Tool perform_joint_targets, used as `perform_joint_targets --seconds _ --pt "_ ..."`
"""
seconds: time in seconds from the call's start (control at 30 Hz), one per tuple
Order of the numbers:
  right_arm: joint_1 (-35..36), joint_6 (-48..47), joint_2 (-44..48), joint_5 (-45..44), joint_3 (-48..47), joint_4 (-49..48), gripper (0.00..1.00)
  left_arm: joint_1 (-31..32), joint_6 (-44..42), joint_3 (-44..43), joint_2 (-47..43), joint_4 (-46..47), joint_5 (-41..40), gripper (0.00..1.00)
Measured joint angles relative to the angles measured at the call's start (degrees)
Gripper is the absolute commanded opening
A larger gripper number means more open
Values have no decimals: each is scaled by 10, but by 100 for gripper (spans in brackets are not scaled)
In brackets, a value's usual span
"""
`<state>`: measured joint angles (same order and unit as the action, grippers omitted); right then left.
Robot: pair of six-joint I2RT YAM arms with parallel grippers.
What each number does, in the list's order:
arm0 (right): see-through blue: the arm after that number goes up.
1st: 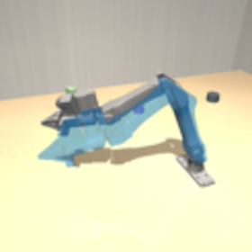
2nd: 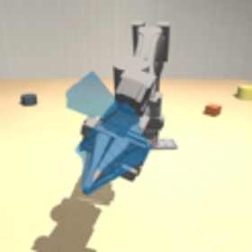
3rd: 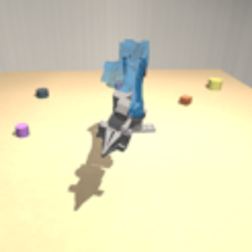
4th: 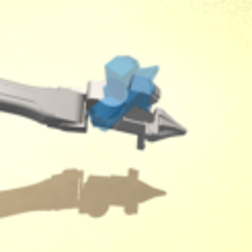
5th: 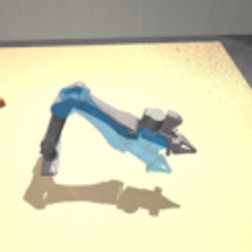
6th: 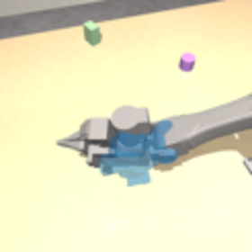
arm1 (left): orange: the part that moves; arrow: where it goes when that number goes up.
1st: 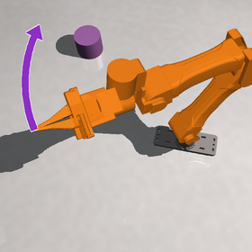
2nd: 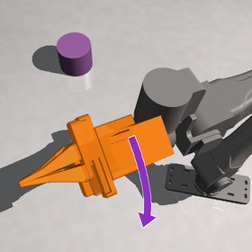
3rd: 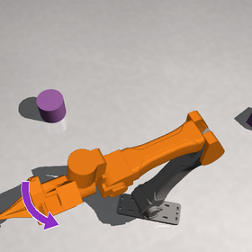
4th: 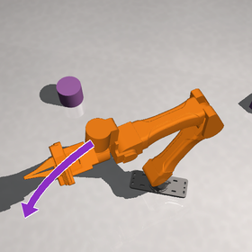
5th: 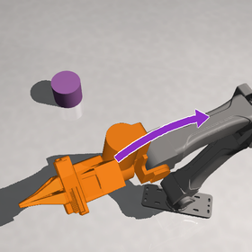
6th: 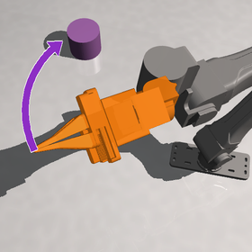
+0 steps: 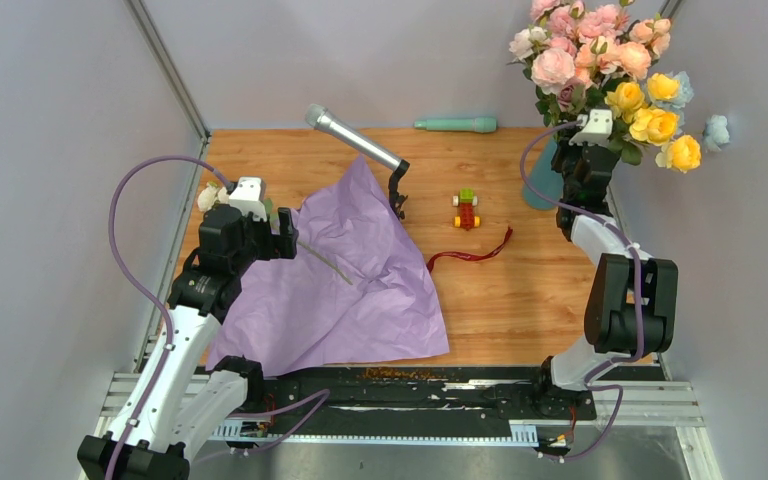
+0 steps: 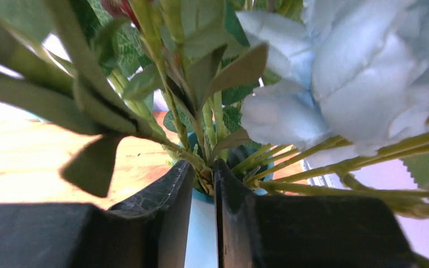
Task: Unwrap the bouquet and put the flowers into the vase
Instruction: Insert the fake flower into the vase.
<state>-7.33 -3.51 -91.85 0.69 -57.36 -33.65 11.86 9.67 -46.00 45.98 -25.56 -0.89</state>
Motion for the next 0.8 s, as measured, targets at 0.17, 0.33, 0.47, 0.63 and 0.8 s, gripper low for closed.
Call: perform_joint_targets --seconds 0.17,0.33,0.47,0.63,0.8 --pt "-2 0 0 2 3 17 36 0 0 0 0 0 0 100" --pt "-2 0 12 5 15 17 44 0 0 0 0 0 0 100" --pt "-1 1 34 9 34 21 49 0 0 0 0 0 0 100" --pt "-1 8 63 13 65 30 54 0 0 0 0 0 0 100" --pt "3 25 99 14 98 39 57 0 2 0 0 0 5 100"
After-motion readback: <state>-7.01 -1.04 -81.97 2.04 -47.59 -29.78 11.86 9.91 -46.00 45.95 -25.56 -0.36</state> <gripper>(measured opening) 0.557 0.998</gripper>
